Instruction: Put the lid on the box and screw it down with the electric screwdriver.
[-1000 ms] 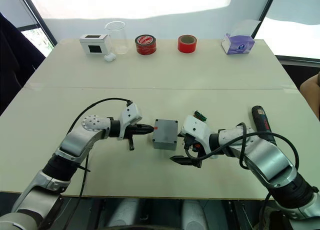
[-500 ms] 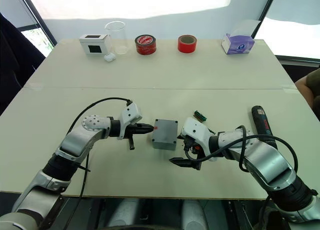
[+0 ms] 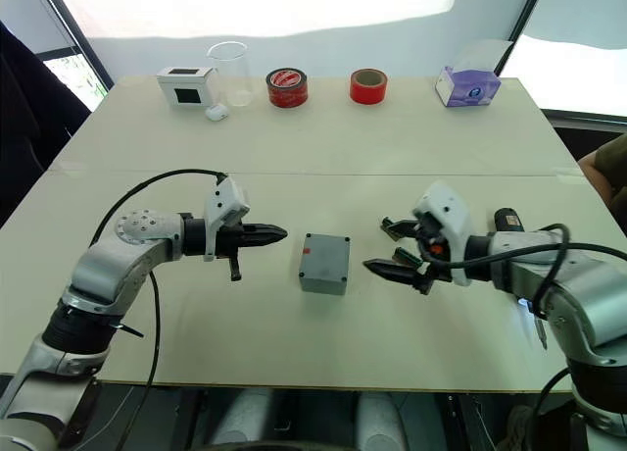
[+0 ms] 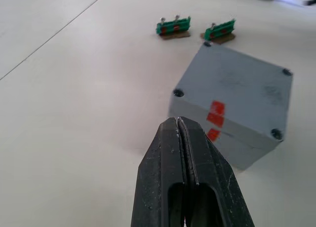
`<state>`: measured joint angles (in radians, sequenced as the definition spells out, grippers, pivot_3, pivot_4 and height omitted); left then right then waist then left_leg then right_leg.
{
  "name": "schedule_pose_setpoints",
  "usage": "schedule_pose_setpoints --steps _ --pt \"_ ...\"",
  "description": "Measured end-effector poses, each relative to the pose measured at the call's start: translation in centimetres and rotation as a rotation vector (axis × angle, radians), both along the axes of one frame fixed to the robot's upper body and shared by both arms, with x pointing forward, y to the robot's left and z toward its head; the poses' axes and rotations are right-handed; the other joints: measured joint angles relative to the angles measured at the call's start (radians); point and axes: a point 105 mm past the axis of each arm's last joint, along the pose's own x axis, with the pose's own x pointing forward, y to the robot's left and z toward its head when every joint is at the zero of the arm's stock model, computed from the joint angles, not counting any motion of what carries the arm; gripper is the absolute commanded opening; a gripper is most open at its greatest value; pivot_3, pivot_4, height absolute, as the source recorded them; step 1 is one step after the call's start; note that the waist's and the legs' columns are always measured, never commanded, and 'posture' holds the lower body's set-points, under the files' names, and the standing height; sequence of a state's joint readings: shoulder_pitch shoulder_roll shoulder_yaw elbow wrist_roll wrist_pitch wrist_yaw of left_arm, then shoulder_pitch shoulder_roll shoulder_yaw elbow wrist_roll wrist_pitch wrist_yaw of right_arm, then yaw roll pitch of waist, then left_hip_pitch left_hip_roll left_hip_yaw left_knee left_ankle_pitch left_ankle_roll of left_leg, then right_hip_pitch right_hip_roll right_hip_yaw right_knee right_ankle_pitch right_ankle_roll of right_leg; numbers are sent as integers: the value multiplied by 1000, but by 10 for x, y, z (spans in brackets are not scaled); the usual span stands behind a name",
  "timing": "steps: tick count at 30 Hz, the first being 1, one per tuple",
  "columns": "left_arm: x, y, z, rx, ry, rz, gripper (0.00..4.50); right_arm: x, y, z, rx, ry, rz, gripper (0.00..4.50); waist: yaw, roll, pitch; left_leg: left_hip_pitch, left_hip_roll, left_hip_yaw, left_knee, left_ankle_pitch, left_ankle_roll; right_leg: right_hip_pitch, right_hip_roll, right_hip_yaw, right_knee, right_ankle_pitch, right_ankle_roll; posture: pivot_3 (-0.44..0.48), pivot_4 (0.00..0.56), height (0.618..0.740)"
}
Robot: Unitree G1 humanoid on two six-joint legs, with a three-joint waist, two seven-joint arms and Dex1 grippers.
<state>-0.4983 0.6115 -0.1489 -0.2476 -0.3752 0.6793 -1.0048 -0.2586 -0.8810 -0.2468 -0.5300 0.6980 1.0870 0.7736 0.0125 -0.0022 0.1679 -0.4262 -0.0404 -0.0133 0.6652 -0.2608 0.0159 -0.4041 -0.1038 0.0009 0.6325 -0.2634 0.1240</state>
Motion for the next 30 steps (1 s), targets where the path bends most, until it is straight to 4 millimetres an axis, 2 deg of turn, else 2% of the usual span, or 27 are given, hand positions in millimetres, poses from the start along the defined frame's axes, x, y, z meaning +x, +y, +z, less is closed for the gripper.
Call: schedule_pose_setpoints --steps 4,7,11,20,27,30 --pt "-11 3 7 30 0 -49 0 4 -21 -8 -12 -2 -115 4478 0 0 0 0 0 0 0 0 0 0 1 0 0 0 0 0 150 740" --pt "-15 2 9 33 4 -77 0 5 -27 -22 -38 10 -153 3862 0 0 0 0 0 0 0 0 0 0 1 0 0 0 0 0 150 740" --pt "-14 0 13 39 -10 -89 0 7 -24 -41 -46 25 -155 2681 -1 0 0 0 0 1 0 0 0 0 1 0 0 0 0 0 150 740" --pt "-16 -1 10 42 -6 -81 0 17 -20 -61 -34 23 -174 2681 -1 0 0 0 0 1 0 0 0 0 1 0 0 0 0 0 150 740" --pt "-17 0 5 45 13 -71 0 26 -18 -60 -29 5 -174 2681 -1 0 0 0 0 1 0 0 0 0 1 0 0 0 0 0 150 740" --pt "-16 1 4 48 15 -63 0 28 -18 -65 -38 13 -177 1998 0 0 0 0 0 1 0 0 0 0 1 0 0 0 0 0 150 740"
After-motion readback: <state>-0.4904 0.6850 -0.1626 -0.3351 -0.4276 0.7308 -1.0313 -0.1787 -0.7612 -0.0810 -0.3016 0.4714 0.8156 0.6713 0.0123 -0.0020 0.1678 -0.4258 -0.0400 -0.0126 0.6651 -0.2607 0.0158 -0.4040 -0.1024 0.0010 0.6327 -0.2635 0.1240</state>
